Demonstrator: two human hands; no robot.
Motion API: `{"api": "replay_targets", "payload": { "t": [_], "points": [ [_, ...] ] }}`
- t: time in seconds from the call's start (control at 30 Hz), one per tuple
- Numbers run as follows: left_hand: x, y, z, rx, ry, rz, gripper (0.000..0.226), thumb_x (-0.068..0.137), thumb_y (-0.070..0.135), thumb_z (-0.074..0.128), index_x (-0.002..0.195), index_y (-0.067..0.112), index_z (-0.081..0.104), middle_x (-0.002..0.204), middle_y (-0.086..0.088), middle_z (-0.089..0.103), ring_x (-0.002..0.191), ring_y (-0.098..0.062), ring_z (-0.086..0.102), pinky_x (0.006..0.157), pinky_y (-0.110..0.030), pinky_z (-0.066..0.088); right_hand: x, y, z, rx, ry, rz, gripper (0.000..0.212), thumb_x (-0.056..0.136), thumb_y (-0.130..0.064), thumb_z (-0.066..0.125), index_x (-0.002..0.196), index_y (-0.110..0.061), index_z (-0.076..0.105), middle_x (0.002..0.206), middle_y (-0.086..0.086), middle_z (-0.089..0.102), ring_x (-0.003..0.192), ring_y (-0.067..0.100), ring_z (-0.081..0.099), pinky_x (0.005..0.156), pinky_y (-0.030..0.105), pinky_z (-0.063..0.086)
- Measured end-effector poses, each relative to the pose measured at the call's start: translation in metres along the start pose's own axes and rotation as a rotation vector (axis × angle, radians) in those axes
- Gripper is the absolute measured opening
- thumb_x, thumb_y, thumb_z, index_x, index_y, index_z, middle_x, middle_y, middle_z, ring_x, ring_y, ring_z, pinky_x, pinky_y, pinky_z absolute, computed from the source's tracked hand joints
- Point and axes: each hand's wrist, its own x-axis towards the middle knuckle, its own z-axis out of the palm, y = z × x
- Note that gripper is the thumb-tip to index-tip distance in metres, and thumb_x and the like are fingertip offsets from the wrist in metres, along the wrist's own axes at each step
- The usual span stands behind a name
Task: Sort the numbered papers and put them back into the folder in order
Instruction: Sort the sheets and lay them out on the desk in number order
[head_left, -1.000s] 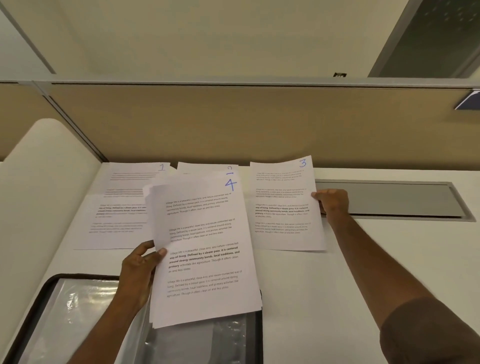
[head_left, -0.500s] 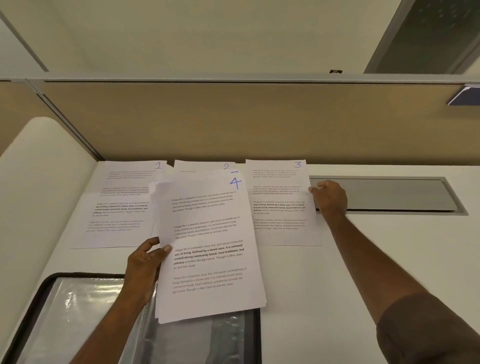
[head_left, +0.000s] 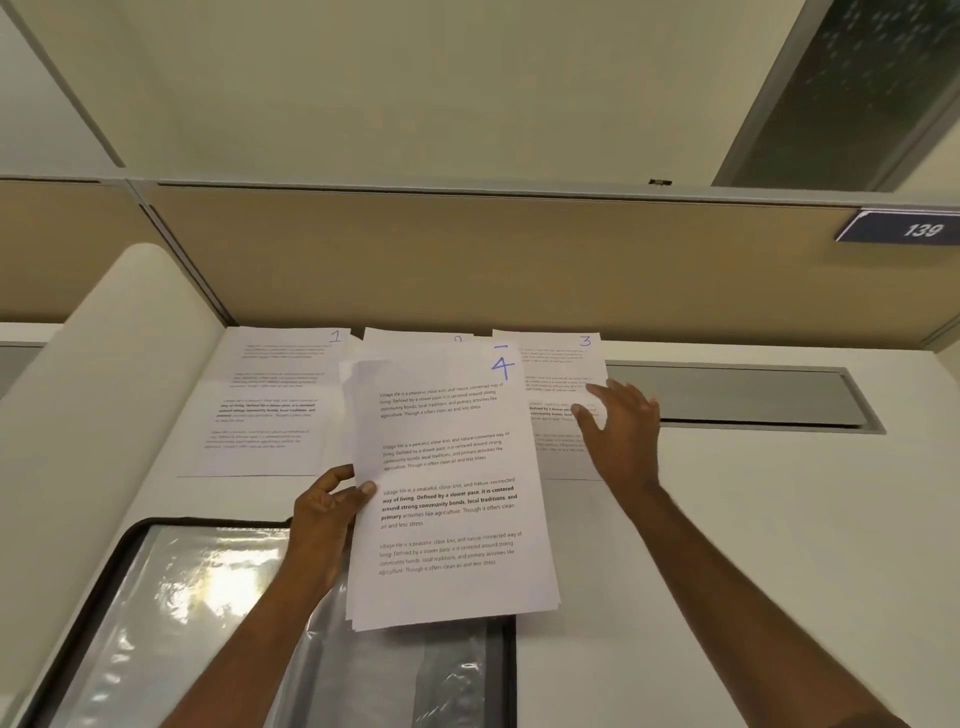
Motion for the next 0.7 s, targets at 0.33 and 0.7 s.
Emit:
{"api": "replay_targets", "payload": {
  "t": [0.33,0.7],
  "points": [
    [-0.058,-0.002,0.017,-0.022,-0.049,0.040,0.026,0.093,0.007,0.067,0.118,0.012,0.062,0.095,-0.016,0.077,0.076,-0.028,0.075,0.064,-0.042,0.063,-0.112,-0.077,-0.088,0.967,-0.345,0.493,0.022,0.102,-0.037,0.056,0.109,-0.023,0.072,0.104,-0.002,0.077,0.089,0.017,0.074,0.066,0.027,0.059],
    [-0.107,-0.020,0.027,-0.074,0.001,0.077,0.031,0.091,0.006,0.070,0.121,0.009,0.064,0.100,-0.018,0.076,0.087,-0.036,0.073,0.079,-0.054,0.060,-0.154,-0.063,-0.124,0.919,-0.227,0.518,0.006,0.089,-0.012,0.074,0.094,-0.016,0.075,0.086,-0.001,0.079,0.079,0.023,0.076,0.065,0.034,0.060]
  ]
}}
